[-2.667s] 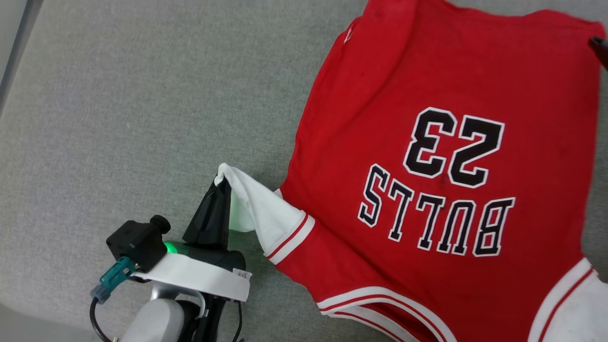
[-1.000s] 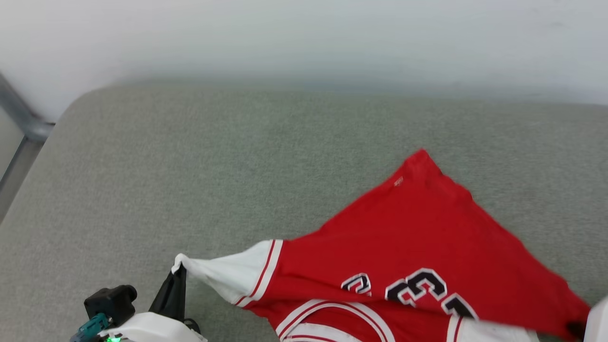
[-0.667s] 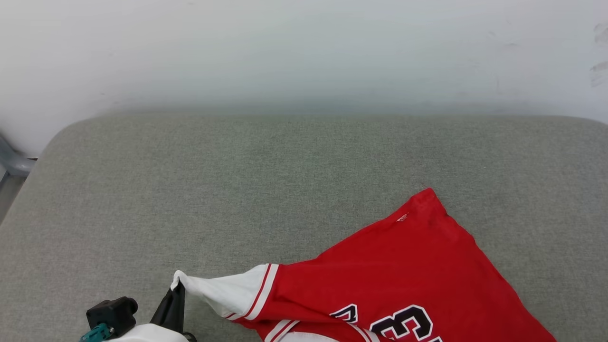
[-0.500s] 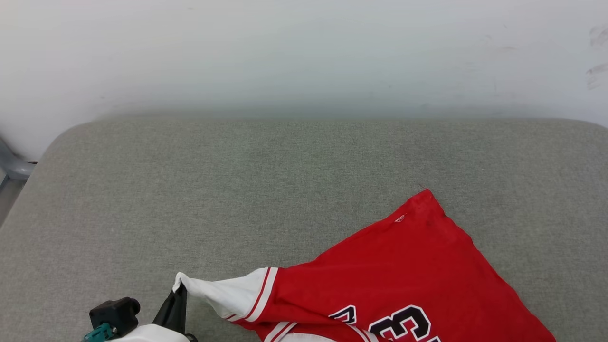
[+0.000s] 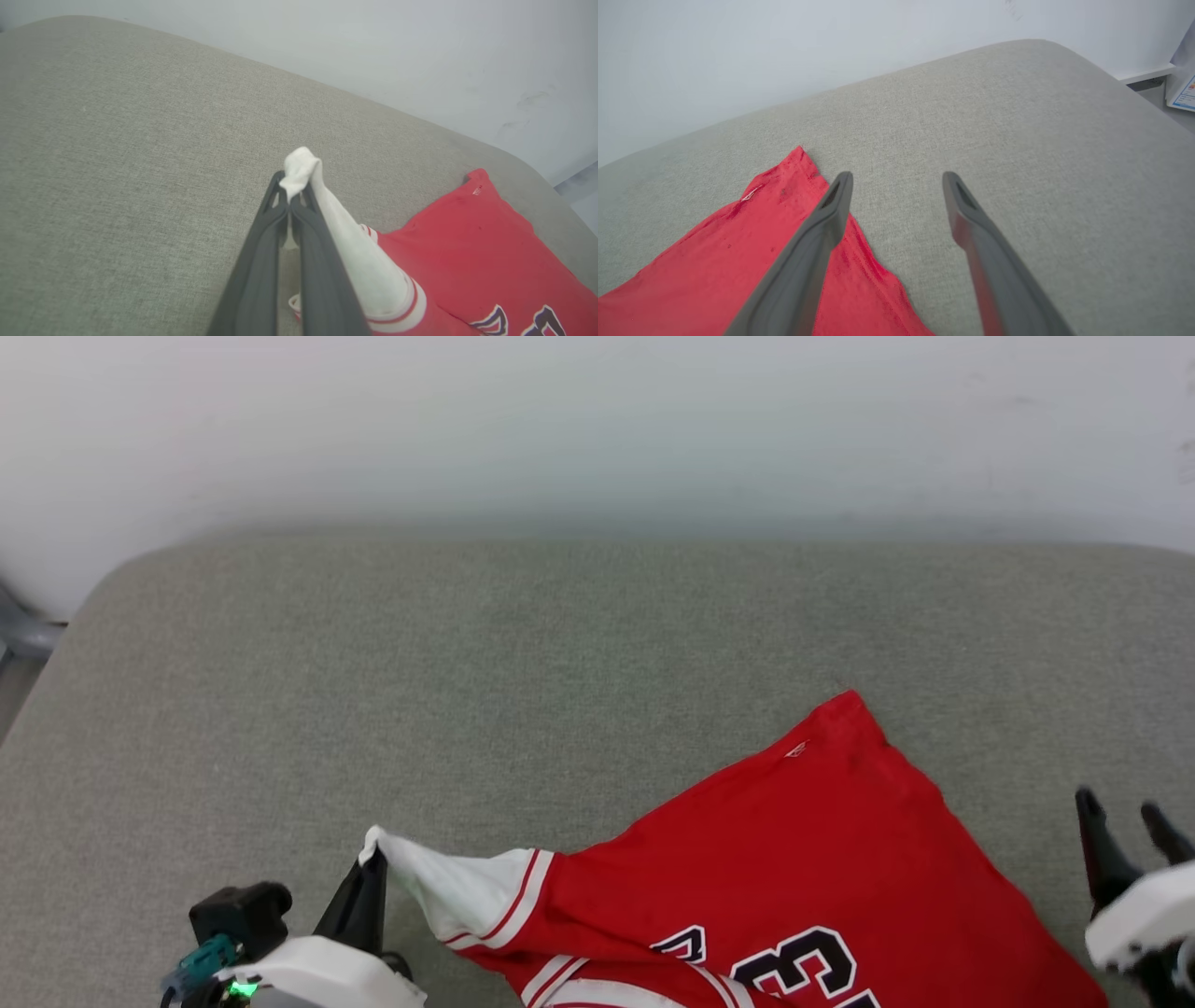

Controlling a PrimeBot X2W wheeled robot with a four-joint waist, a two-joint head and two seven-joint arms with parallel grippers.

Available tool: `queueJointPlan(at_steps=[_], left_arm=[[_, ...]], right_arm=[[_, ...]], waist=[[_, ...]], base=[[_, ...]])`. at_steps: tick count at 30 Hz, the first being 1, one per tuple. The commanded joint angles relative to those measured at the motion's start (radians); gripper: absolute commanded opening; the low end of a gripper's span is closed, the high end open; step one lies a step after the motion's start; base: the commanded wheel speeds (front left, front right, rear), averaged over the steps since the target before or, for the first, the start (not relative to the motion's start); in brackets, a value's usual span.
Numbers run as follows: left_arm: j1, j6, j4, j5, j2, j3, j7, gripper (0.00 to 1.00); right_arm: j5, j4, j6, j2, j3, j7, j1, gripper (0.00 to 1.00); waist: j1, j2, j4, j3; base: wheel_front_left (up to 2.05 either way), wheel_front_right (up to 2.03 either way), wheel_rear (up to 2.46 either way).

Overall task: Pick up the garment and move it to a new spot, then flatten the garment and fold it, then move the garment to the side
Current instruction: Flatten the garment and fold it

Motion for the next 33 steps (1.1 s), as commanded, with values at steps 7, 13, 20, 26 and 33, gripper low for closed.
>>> queueJointPlan(at_steps=[7,13,20,26,33], left_arm=[[-0.099,-0.021,-0.018,0.023,-0.019,-0.027,-0.018,0.00],[-0.173,-0.039,-0.025,0.040,-0.037,-0.049,-0.036,0.00],[-0.239,-0.059,-0.023,0.056,-0.057,-0.066,-0.061,0.00],[-0.274,-0.070,-0.007,0.059,-0.071,-0.074,-0.079,0.00],[-0.287,-0.077,0.026,0.055,-0.080,-0.073,-0.092,0.00]], right_arm=[[0.037,0.161,-0.001,-0.117,0.098,0.211,-0.256,1.00],[0.076,0.213,-0.001,-0.205,0.228,0.469,-0.437,1.00],[0.094,0.233,-0.001,-0.266,0.364,0.643,-0.592,1.00],[0.132,0.305,0.000,-0.294,0.476,0.732,-0.644,1.00],[0.176,0.399,-0.001,-0.293,0.550,0.828,-0.621,0.00]], waist=[[0.0000,0.0000,0.060,0.105],[0.0000,0.0000,0.107,0.198],[0.0000,0.0000,0.150,0.295],[0.0000,0.0000,0.170,0.352],[0.0000,0.0000,0.175,0.359]], base=[[0.00,0.00,0.00],[0.00,0.00,0.00],[0.00,0.00,0.00],[0.00,0.00,0.00],[0.00,0.00,0.00]])
